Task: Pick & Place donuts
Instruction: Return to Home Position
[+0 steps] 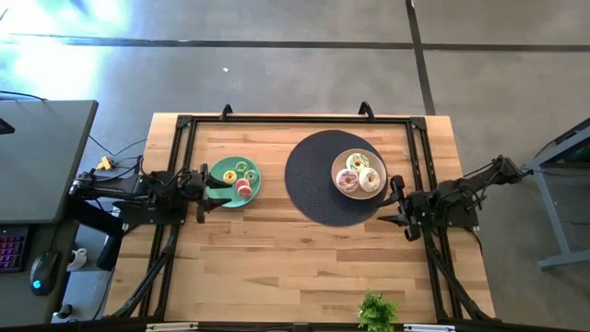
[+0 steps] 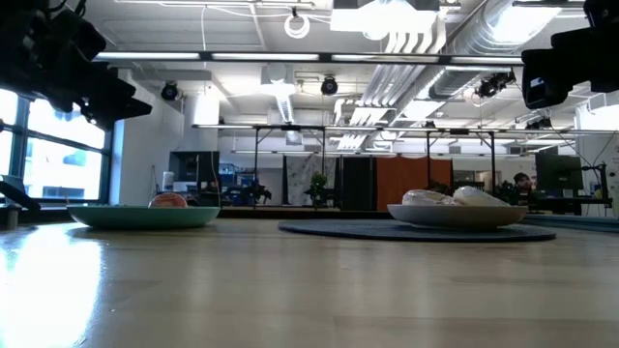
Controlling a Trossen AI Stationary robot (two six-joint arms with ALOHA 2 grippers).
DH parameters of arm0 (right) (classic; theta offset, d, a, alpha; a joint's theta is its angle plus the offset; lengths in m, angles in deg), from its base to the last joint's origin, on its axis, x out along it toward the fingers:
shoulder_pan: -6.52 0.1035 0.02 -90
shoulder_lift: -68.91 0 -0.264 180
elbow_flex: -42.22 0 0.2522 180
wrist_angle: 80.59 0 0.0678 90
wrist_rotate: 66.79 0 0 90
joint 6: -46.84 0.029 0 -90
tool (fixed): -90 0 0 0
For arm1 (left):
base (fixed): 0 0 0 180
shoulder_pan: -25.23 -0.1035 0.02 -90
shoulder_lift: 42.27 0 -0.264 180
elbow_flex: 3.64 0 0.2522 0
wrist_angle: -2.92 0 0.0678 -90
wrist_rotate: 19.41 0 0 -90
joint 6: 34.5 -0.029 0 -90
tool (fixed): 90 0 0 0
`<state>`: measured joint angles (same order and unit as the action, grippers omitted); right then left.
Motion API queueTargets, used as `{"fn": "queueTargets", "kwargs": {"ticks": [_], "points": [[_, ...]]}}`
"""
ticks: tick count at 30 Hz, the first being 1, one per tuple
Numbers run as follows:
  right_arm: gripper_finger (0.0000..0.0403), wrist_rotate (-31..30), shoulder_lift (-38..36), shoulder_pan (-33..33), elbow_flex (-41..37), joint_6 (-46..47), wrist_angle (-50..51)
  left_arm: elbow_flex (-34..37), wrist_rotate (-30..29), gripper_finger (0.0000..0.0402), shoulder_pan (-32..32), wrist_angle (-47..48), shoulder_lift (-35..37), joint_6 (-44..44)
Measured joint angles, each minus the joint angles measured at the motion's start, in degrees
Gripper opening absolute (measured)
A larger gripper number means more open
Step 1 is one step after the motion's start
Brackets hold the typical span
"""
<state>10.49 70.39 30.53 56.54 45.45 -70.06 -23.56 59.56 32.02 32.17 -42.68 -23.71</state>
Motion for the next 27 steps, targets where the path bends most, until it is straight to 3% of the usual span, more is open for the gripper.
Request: {"fn": "queueTargets", "kwargs": {"ticks": [27], "points": [[0.0152, -0.1, 0.0, 0.0, 0.0, -0.1, 0.3, 0.1, 0.0, 0.0227, 0.0, 1.0, 0.0, 0.0]]}}
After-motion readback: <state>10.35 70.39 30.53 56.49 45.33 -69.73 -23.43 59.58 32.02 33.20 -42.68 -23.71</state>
